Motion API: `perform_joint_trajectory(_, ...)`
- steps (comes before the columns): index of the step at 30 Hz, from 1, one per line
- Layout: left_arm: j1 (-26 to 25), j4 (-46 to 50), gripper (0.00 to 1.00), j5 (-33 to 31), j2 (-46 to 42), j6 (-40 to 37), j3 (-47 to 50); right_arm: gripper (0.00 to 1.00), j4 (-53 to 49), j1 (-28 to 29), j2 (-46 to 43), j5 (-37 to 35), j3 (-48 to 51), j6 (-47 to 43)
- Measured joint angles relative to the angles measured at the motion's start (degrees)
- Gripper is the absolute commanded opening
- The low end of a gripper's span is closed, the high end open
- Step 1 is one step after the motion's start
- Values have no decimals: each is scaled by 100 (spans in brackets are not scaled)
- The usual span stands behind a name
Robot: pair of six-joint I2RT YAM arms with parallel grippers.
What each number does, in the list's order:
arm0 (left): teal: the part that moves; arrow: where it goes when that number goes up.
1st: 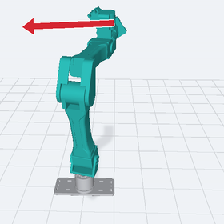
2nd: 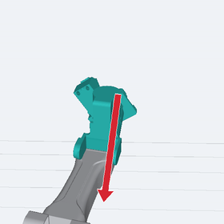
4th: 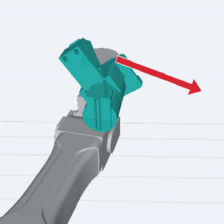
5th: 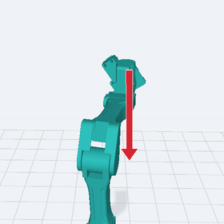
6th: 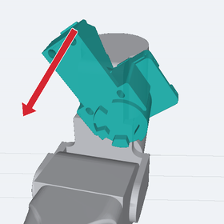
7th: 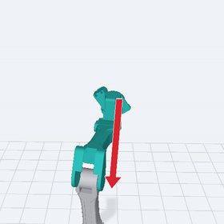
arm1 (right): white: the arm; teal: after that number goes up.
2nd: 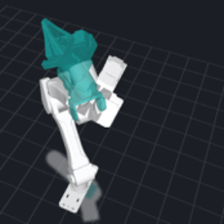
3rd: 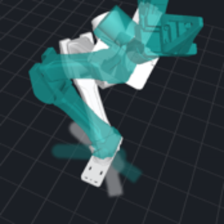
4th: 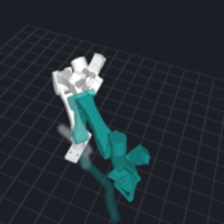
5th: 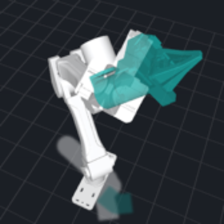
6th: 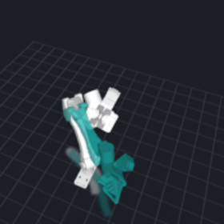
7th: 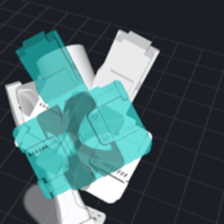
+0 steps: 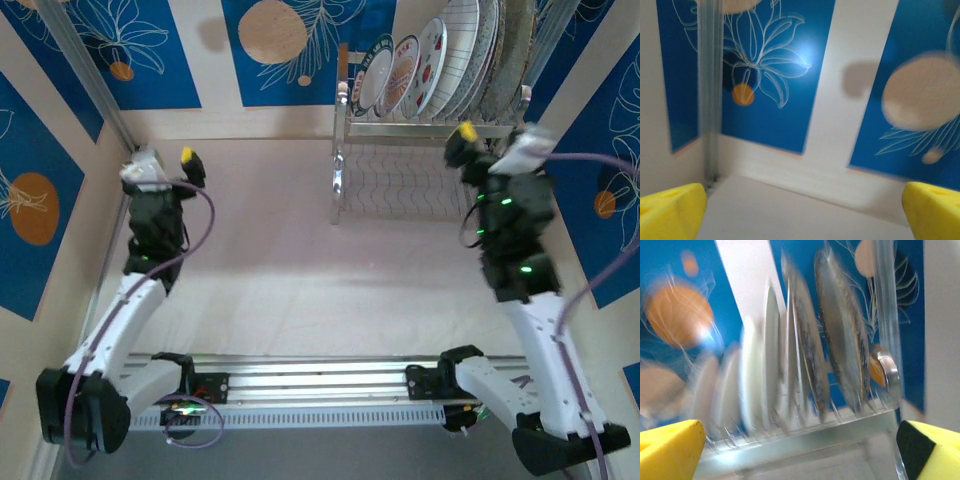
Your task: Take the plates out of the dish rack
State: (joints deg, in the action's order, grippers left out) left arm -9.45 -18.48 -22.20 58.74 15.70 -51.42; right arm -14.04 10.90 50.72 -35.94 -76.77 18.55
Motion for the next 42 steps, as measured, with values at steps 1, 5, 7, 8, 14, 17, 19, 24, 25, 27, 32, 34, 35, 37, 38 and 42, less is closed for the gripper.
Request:
perform_joint_trajectory(1, 0, 319, 100, 76, -59, 361, -378, 99, -380, -190, 7, 74, -450, 413)
perform_joint_trajectory(5, 146, 1121, 100, 844, -365, 2004, -1060, 99, -1475, -1309, -330, 1169, -975, 1558)
perform_joint_trajectory(7, 164, 1707, 100, 1320, -146, 2448, -1526, 99, -2096, -1438, -96, 1440, -1370, 1720)
perform_joint_trajectory(8, 160, 2013, 100, 1596, 52, 2625, -1827, 99, -2430, -1460, 155, 1493, -1690, 1716)
perform_joint_trajectory(14, -177, 3097, 100, 2566, 597, 3014, -2216, 97, -3088, -1617, 1445, 1478, -2791, 1097)
perform_joint_trajectory(17, -616, 3558, 100, 2761, 625, 2905, -2391, 93, -3053, -1788, 1762, 1567, -2852, 702)
perform_joint_trajectory(19, -916, 3768, 100, 2835, 673, 2752, -2643, 86, -2918, -1912, 1963, 1735, -2914, 426)
perform_joint_trajectory(24, -1408, 3965, 100, 2994, 710, 2347, -3051, 76, -2315, -2144, 2326, 2341, -2881, -256)
perform_joint_trajectory(25, -1458, 3974, 100, 3038, 710, 2277, -3073, 74, -2149, -2205, 2363, 2542, -2804, -389)
perform_joint_trajectory(27, -1534, 4000, 100, 3126, 713, 2151, -3075, 72, -1902, -2317, 2404, 2857, -2638, -599)
perform_joint_trajectory(32, -1639, 4044, 100, 3298, 796, 1856, -3126, 71, -1228, -2564, 2463, 3427, -2052, -1034)
perform_joint_trajectory(34, -1663, 4041, 100, 3368, 835, 1784, -3187, 70, -997, -2629, 2485, 3591, -1871, -1172)
perform_joint_trajectory(35, -1672, 4037, 100, 3390, 837, 1744, -3206, 70, -852, -2651, 2496, 3665, -1786, -1250)
perform_joint_trajectory(37, -1672, 4037, 100, 3423, 837, 1703, -3239, 70, -638, -2680, 2529, 3773, -1676, -1362)
perform_joint_trajectory(38, -1672, 4033, 100, 3436, 839, 1687, -3254, 69, -551, -2695, 2559, 3821, -1648, -1405)
perform_joint_trajectory(42, -1672, 3897, 100, 3536, 841, 1668, -3263, 69, -227, -2743, 2677, 3969, -1620, -1519)
